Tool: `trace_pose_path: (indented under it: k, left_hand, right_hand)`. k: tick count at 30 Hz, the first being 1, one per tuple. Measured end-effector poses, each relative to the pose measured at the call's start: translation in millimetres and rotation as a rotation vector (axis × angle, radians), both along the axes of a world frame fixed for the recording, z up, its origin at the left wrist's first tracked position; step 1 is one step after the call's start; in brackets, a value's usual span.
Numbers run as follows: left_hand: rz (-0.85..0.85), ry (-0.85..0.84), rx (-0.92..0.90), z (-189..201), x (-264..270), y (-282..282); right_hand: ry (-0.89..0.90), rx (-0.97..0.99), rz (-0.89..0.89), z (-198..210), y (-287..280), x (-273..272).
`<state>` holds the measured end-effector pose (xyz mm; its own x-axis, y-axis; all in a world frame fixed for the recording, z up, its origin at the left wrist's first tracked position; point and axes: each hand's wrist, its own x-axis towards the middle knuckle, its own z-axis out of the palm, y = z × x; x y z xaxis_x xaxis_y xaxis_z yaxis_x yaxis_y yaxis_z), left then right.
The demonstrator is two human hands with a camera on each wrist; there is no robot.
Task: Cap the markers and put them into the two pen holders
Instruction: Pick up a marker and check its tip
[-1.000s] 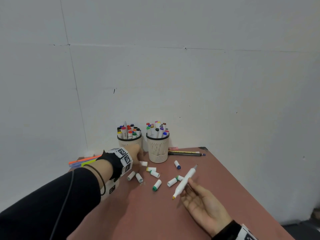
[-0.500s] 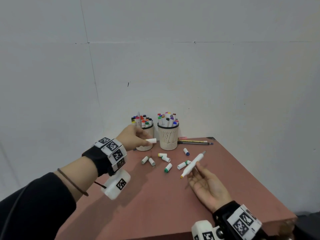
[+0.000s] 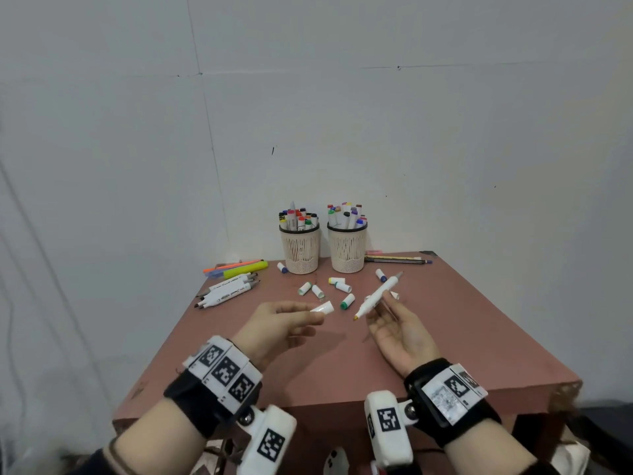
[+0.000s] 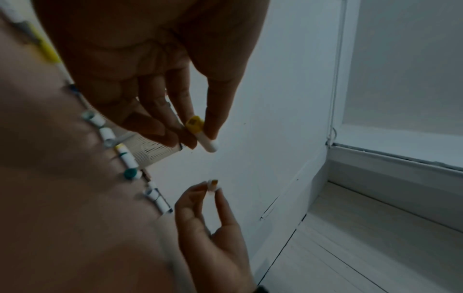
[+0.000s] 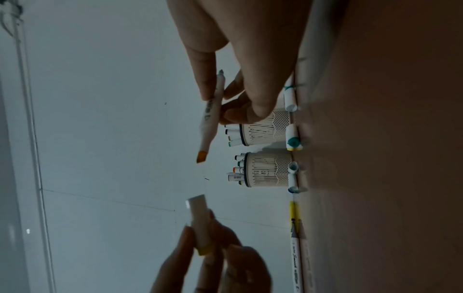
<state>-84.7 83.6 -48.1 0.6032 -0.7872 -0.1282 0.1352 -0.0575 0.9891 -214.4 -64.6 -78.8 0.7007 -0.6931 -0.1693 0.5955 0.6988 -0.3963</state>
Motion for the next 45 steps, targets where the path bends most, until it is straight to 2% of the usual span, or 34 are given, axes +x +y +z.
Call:
trace_pose_path:
  k: [5, 16, 22, 30, 39, 45]
  left_hand:
    - [0.029, 0.09, -0.089, -24, -12, -2]
    - [-0.051, 0.077, -0.235, -44, -12, -17]
    - [-0.085, 0.102, -0.276, -47, -8, -17]
    - [0.011, 0.145, -0.339, -49, -6, -19]
    - [0.091, 0.097, -0.322, -53, -7, -20]
    - [0.123, 0.053, -0.281, -56, -5, -23]
  right_hand:
    - [0.002, -0.037, -0.022, -6, -4, 1]
    - [-0.023, -0.089, -0.023, -6, -3, 3]
    - [-0.014, -0.202, -0.022, -9, -1, 4]
    - [0.07, -0.382, 0.053, -11, 6, 7]
    - [0.151, -0.498, -0.039, -15, 10, 9]
    - [0.167, -0.619, -0.031, -16, 13, 9]
